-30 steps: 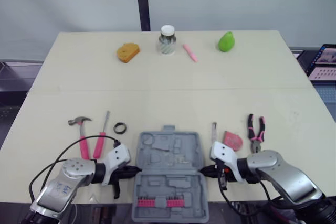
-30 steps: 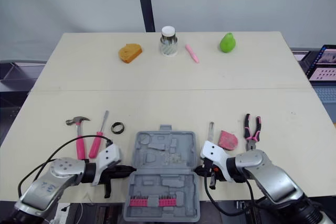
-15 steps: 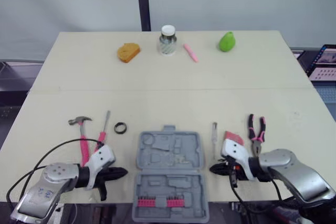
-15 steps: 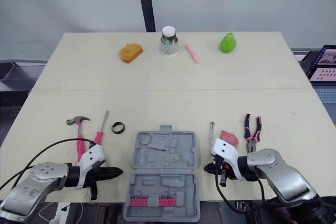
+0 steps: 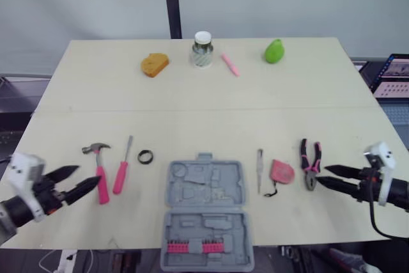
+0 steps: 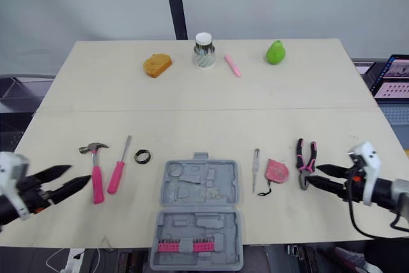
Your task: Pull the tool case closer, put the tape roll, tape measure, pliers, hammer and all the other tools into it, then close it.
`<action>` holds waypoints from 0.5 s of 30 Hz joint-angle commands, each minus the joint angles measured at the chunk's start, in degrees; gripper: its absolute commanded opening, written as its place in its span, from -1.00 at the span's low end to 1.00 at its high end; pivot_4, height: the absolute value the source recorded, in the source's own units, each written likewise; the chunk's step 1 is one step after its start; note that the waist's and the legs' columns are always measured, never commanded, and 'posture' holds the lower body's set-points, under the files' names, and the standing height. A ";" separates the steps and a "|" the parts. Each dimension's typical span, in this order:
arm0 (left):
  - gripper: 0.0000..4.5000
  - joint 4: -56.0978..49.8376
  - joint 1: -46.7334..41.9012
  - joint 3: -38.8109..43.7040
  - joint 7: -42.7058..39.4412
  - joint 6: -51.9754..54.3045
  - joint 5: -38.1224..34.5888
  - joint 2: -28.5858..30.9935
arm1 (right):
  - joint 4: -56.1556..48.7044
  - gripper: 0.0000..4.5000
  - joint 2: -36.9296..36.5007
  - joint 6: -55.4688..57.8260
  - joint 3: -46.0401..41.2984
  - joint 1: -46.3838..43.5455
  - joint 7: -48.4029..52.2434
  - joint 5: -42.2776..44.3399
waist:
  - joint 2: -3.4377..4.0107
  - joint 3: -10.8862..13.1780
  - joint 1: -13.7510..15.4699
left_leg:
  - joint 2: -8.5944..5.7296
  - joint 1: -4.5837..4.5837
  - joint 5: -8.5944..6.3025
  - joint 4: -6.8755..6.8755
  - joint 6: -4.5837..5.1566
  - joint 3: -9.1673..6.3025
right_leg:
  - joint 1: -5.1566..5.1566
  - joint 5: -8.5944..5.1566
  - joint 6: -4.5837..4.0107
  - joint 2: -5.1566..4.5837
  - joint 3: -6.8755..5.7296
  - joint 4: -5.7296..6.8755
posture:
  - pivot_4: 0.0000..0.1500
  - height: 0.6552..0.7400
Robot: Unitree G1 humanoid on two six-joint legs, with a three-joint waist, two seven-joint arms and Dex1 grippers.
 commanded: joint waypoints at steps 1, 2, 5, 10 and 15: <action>1.00 4.14 1.71 5.14 1.63 -3.87 1.39 -0.74 | 8.34 0.99 -0.19 -6.24 -2.40 -2.74 -2.19 -2.64 | 0.00 0.00 -0.02 | 0.00 0.01 0.00 0.00 0.00 0.00 | 0.00 0.00 0.00 0.00 0.00 0.00 | 1.00 1.00; 1.00 5.75 2.05 5.63 2.05 -5.26 2.08 -1.11 | 10.77 0.99 0.17 -7.74 -2.47 -3.94 -3.24 -3.29 | 0.00 0.00 -0.01 | 0.00 0.00 0.00 0.00 0.00 0.02 | 0.00 0.00 0.00 0.00 0.01 -0.01 | 1.00 1.00; 1.00 9.89 2.00 7.03 4.90 -8.88 3.49 -2.77 | 16.95 0.99 1.56 -12.14 -2.59 -7.01 -6.26 -4.84 | 0.00 0.00 0.00 | -0.01 0.00 -0.01 0.01 0.01 0.04 | -0.01 0.00 0.00 -0.03 0.02 -0.01 | 1.00 1.00; 1.00 13.34 1.20 6.87 8.22 -12.94 4.09 -5.37 | 20.56 0.99 3.37 -15.52 -2.24 -9.19 -8.15 -5.83 | -0.02 -0.02 0.02 | 0.00 -0.01 -0.03 0.00 -0.02 0.02 | -0.01 0.00 0.00 -0.04 0.01 -0.03 | 1.00 1.00; 1.00 13.39 1.19 3.13 7.75 -13.40 4.09 -5.45 | 19.26 0.99 4.38 -15.58 -1.71 -8.66 -8.36 -6.06 | -0.02 -0.02 0.01 | 0.01 0.00 -0.04 0.00 -0.02 0.02 | 0.00 0.00 0.00 -0.05 0.01 -0.02 | 1.00 1.00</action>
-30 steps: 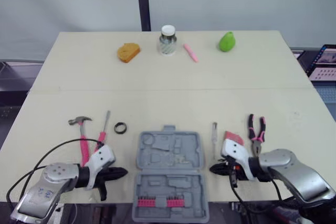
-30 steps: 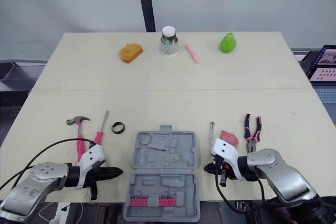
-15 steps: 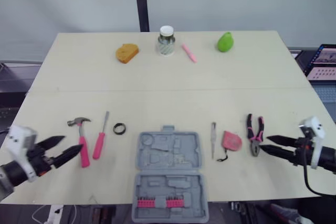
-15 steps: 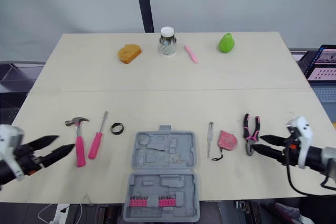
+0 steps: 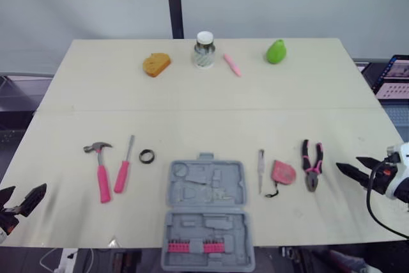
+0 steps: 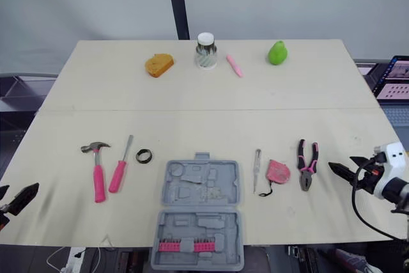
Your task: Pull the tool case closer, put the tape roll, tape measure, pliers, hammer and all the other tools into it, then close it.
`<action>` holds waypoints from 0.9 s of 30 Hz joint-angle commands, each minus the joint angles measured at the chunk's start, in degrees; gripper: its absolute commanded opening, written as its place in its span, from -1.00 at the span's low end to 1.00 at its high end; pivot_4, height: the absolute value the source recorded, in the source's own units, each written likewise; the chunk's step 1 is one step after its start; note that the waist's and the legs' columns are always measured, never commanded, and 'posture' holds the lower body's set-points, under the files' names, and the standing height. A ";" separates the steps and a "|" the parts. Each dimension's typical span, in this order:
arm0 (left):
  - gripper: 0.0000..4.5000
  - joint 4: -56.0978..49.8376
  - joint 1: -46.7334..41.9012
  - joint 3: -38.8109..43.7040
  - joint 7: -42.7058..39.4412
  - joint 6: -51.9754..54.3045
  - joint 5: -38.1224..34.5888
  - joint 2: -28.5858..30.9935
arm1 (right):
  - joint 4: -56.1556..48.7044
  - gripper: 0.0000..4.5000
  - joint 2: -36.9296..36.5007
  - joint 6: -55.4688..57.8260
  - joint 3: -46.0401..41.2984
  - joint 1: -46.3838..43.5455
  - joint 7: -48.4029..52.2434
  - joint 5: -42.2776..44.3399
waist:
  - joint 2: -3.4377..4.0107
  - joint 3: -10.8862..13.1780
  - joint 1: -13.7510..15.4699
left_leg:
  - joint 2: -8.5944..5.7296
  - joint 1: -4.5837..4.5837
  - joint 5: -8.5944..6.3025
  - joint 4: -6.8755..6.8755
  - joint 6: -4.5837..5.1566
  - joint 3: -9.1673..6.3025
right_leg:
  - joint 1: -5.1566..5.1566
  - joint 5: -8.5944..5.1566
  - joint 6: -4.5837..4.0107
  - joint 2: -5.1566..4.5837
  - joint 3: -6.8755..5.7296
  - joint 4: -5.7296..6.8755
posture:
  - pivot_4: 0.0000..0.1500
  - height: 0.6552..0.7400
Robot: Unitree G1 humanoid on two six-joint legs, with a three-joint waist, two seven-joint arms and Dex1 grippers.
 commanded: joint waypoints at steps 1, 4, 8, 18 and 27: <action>1.00 -0.73 -0.38 -1.05 -0.17 -0.35 -0.51 0.56 | -1.73 0.99 -0.20 -0.73 -1.10 0.38 -0.54 0.22 | 0.00 0.00 0.01 | 0.00 0.00 0.00 0.00 0.00 0.00 | 0.00 0.00 0.00 0.00 0.00 0.00 | 1.00 1.00; 1.00 -1.61 -0.94 -2.57 0.23 -0.04 -0.49 0.76 | -2.02 0.99 -0.36 -0.67 -1.42 0.50 -0.73 0.34 | 0.01 0.00 -0.03 | 0.00 0.00 -0.01 0.00 -0.01 -0.01 | -0.01 0.00 0.00 0.00 0.00 0.01 | 1.00 1.00; 1.00 -0.20 -2.96 -3.41 0.49 0.02 -0.58 1.46 | -1.97 0.99 -0.45 -0.66 -2.13 0.27 -1.15 0.79 | 0.01 0.00 -0.10 | 0.00 0.00 -0.01 0.00 -0.01 0.00 | -0.01 0.00 0.00 0.00 0.00 0.03 | 1.00 1.00; 1.00 -0.55 -5.57 -6.25 -0.43 0.87 -0.38 2.84 | -8.85 0.99 -0.06 2.11 -1.42 0.70 1.33 3.57 | 0.01 0.00 -0.10 | 0.00 0.00 -0.01 0.00 -0.01 0.00 | -0.03 0.00 0.00 0.01 0.01 0.06 | 1.00 1.00; 1.00 -5.31 -13.50 -22.09 -12.43 -0.13 0.84 11.08 | -39.33 0.99 2.81 16.96 14.58 -8.05 5.57 12.00 | 0.02 0.00 -0.11 | 0.02 -0.02 -0.02 0.01 -0.05 -0.02 | -0.12 0.00 0.00 0.01 0.04 0.15 | 1.00 1.00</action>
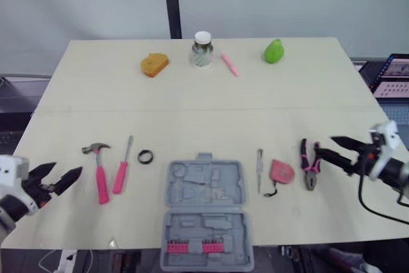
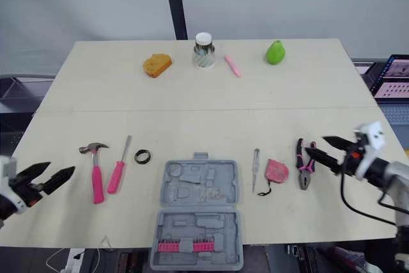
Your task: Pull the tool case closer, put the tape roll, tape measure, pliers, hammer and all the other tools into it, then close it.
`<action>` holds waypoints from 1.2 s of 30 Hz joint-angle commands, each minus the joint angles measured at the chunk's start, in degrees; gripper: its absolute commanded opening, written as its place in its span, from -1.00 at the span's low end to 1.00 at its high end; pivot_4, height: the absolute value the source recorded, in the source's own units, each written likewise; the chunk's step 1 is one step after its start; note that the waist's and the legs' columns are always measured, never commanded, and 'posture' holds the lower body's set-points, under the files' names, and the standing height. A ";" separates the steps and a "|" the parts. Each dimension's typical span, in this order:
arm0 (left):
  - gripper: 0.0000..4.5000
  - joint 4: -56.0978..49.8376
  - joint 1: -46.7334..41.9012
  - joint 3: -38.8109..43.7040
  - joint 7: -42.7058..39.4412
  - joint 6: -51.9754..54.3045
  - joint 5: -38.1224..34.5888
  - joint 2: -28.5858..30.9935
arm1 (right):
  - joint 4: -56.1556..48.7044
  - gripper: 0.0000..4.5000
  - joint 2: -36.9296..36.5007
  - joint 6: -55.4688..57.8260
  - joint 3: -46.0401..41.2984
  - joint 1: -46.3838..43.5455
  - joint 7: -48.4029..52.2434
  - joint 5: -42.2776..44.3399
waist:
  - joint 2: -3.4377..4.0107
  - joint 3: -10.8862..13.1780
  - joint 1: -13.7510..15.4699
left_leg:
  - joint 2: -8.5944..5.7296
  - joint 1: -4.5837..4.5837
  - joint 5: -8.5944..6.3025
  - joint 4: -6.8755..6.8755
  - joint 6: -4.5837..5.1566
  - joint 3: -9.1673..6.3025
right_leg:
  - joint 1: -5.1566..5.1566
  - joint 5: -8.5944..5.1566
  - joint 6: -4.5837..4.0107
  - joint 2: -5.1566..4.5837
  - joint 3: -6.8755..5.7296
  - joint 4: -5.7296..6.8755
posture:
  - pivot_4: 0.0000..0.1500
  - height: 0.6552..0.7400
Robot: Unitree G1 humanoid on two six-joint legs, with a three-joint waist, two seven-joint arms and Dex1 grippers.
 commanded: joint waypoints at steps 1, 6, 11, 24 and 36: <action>1.00 -3.12 -3.72 -8.56 -6.10 -2.15 1.46 2.86 | -12.63 0.99 1.07 4.96 9.09 -5.64 2.89 3.01 | 0.01 0.00 0.00 | -0.01 -0.02 0.00 0.00 0.00 0.01 | -0.05 0.00 0.00 0.00 0.01 0.02 | 1.00 1.00; 0.59 1.03 -9.70 -18.81 -11.80 -7.99 6.44 4.37 | -18.89 1.00 2.28 4.94 21.65 -12.93 6.82 -0.67 | -0.01 0.00 0.20 | -0.04 -0.17 -0.02 -0.01 -0.01 0.00 | -0.20 0.00 -0.01 0.02 -0.03 0.06 | 1.00 1.00; -0.03 6.90 -16.52 -24.26 -11.90 -13.37 10.64 2.66 | -19.44 1.00 6.78 4.59 26.61 -17.87 5.80 -2.03 | -0.02 0.00 0.08 | -0.05 -0.19 0.03 0.08 0.02 0.07 | -0.21 0.01 0.00 0.03 -0.03 0.12 | 1.00 1.00; -0.44 17.70 -24.45 -29.60 -11.95 -22.41 16.12 -1.48 | -18.40 1.00 11.52 3.71 28.44 -18.07 1.48 -6.36 | -0.08 -0.03 -0.23 | -0.03 -0.18 0.03 0.09 0.03 0.11 | -0.31 0.01 0.00 0.03 -0.05 0.30 | 1.00 1.00; -0.63 20.41 -26.84 -32.69 -14.51 -23.42 18.30 -1.48 | -21.66 1.00 13.36 6.05 28.25 -16.41 -1.67 -5.83 | -0.09 -0.03 -0.43 | -0.05 -0.19 0.03 0.10 0.03 0.10 | -0.31 0.01 0.00 0.03 -0.05 0.31 | 1.00 1.00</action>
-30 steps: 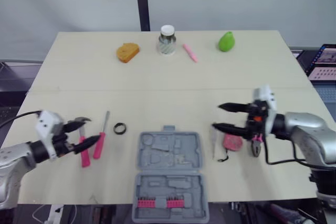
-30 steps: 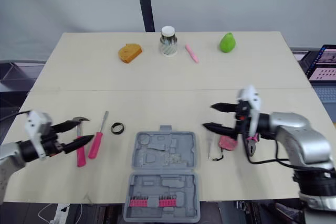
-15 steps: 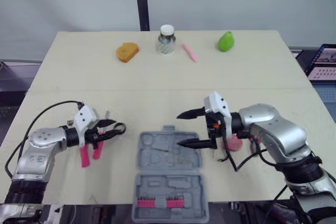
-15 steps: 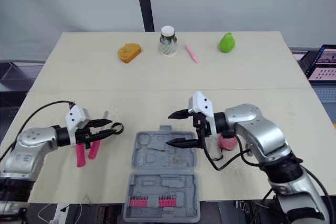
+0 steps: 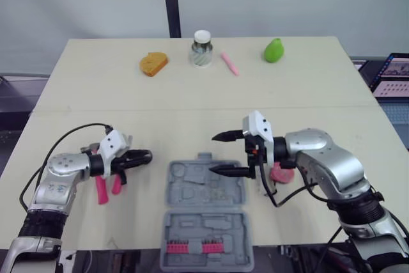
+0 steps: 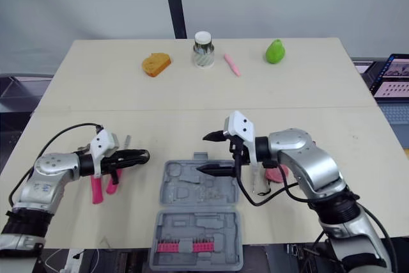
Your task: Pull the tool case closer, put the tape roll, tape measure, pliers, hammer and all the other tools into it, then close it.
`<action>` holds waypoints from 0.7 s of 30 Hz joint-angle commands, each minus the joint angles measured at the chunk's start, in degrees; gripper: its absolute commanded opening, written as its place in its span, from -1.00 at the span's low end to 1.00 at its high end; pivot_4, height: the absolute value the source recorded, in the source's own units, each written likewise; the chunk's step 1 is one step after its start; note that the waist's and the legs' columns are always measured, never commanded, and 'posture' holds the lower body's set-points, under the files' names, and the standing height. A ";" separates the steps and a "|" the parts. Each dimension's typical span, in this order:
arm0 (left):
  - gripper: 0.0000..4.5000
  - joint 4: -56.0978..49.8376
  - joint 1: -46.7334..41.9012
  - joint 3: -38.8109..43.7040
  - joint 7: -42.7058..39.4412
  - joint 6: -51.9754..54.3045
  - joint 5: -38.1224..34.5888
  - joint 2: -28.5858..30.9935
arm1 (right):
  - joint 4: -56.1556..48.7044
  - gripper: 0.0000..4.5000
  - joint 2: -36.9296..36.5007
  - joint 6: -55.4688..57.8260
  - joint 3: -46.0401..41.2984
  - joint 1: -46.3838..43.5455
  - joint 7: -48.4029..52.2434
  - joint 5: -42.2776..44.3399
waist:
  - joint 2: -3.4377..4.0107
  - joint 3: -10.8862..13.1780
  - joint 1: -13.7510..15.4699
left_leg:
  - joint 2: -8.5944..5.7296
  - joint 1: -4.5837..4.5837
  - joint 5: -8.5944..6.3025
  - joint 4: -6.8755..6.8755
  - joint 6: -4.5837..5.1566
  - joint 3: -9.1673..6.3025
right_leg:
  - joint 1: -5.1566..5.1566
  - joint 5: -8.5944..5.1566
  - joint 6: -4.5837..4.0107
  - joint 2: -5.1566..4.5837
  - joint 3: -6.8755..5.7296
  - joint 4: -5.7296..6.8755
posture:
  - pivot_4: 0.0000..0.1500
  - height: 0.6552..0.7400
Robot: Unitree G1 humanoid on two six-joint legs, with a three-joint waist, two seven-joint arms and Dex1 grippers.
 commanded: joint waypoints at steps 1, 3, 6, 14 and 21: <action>-0.63 0.59 -0.23 -0.26 -0.56 -1.32 1.27 0.78 | -3.63 1.00 0.21 0.49 -0.78 0.82 -0.96 1.01 | 0.00 0.00 -0.12 | 0.00 0.00 0.00 0.00 0.00 0.00 | 0.00 0.00 0.00 0.00 0.00 0.00 | 1.00 1.00; -0.63 1.17 -0.32 0.17 -0.11 -1.66 1.82 1.03 | -4.11 1.00 0.18 0.72 -0.89 1.27 -1.26 1.07 | 0.00 0.00 -0.22 | 0.00 0.00 0.00 0.00 0.00 0.00 | 0.00 0.00 0.00 0.00 0.00 0.00 | 1.00 1.00; -0.63 0.45 0.35 1.02 0.30 -2.12 2.25 1.86 | -4.64 1.00 0.25 1.16 -1.09 1.60 -1.70 1.16 | 0.00 0.00 -0.55 | 0.01 0.00 0.00 -0.01 0.00 -0.02 | 0.00 0.00 0.00 0.00 -0.01 0.01 | 1.00 1.00; -0.63 -0.70 1.54 1.53 0.13 -1.85 2.06 3.11 | -4.88 1.00 0.54 1.66 -1.01 1.56 -1.85 1.69 | 0.00 0.00 -0.86 | 0.02 0.00 0.00 -0.02 0.00 -0.03 | 0.00 0.00 0.00 0.00 -0.01 0.01 | 1.00 1.00; -0.63 0.26 1.77 0.85 1.03 -3.28 3.91 3.25 | -4.54 1.00 0.58 1.56 -1.05 1.43 -1.70 1.75 | 0.00 0.00 -0.83 | 0.01 0.00 0.00 -0.02 0.00 -0.04 | 0.00 0.00 0.00 0.00 -0.01 0.01 | 1.00 1.00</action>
